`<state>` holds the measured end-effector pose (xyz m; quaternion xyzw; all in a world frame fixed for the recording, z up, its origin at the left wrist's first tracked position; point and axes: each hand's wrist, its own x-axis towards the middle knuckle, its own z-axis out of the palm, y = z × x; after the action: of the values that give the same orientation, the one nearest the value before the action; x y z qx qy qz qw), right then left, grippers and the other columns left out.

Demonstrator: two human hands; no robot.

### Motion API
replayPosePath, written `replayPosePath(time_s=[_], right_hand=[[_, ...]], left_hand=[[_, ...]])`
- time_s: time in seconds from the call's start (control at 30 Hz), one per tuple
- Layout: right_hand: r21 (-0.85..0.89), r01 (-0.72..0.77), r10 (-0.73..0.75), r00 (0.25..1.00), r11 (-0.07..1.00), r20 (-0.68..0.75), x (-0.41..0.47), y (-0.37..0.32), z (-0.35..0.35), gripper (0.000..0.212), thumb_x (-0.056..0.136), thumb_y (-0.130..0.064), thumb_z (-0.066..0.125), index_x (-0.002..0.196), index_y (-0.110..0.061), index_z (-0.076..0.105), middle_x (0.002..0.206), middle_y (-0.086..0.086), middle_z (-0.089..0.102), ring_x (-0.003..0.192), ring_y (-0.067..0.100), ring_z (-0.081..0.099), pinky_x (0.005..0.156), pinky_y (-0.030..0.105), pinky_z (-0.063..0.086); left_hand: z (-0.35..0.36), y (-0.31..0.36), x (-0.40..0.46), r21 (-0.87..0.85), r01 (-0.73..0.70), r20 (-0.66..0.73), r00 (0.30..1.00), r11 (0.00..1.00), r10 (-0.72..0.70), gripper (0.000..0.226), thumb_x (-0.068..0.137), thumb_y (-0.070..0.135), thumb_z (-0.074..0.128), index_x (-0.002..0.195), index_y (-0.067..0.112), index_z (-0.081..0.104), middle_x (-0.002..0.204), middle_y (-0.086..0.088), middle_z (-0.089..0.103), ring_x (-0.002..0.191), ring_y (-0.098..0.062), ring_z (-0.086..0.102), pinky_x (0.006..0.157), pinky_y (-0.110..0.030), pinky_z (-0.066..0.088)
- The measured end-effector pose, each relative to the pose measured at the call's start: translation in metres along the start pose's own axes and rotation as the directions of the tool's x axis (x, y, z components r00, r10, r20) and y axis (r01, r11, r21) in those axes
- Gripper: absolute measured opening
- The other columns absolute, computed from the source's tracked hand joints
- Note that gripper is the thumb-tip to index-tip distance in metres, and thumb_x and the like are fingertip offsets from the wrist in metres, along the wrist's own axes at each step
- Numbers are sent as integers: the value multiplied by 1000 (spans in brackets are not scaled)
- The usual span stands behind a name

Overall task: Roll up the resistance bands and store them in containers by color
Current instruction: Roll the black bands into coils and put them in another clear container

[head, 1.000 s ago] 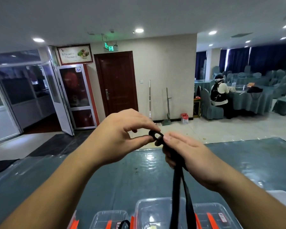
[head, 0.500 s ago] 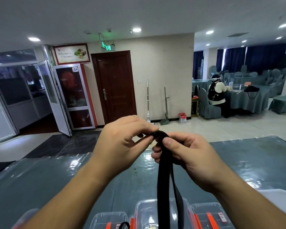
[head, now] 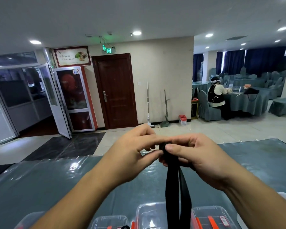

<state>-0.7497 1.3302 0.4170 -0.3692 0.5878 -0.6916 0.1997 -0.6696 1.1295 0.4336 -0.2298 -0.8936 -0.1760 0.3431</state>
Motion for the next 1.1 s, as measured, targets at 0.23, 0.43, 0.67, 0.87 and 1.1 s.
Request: replayPosePath(time_s=[0.23, 0.43, 0.67, 0.87, 1.1], right_hand=[[111, 15, -18, 999, 994, 29, -2, 0, 1, 34, 84, -34, 76, 109, -11, 80, 103, 17, 78, 93, 23, 75, 86, 31, 60], [-117, 134, -136, 991, 984, -7, -2, -7, -1, 24, 93, -23, 68, 114, -19, 79, 94, 6, 77, 77, 14, 67, 76, 25, 56], [-294, 54, -25, 994, 954, 102, -7, -17, -10, 18, 90, -27, 69, 100, -17, 80, 84, 0, 72, 78, 10, 66, 75, 23, 54], [-36, 43, -45, 997, 998, -57, -3, -4, 1, 22, 85, -28, 78, 100, -12, 82, 91, 12, 78, 84, 19, 70, 82, 28, 60], [-180, 108, -128, 987, 978, -101, -6, 0, 1, 19, 90, -25, 73, 107, -23, 82, 92, 1, 79, 76, 4, 65, 70, 18, 54]], left_hand=[[5, 8, 4, 50, -42, -145, 988, 998, 49, 23, 93, 9, 73, 114, 19, 72, 108, 11, 65, 99, -4, 59, 81, -12, 44], [12, 20, 4, 27, 21, -260, 965, 999, -13, 18, 88, 10, 79, 103, 19, 75, 103, 11, 66, 94, -8, 63, 76, -15, 49], [-2, 18, 1, 21, -27, -52, 998, 999, 28, 27, 90, 14, 79, 114, 25, 76, 103, 16, 73, 89, -3, 68, 78, -23, 55], [14, 19, -6, 161, 11, -340, 940, 987, 45, 18, 91, 14, 77, 109, 17, 78, 101, 10, 75, 90, -3, 66, 83, -19, 52], [33, 24, -8, -60, 161, -368, 914, 985, -172, 16, 85, 13, 82, 97, 21, 74, 96, 13, 68, 90, -6, 68, 77, -17, 55]])
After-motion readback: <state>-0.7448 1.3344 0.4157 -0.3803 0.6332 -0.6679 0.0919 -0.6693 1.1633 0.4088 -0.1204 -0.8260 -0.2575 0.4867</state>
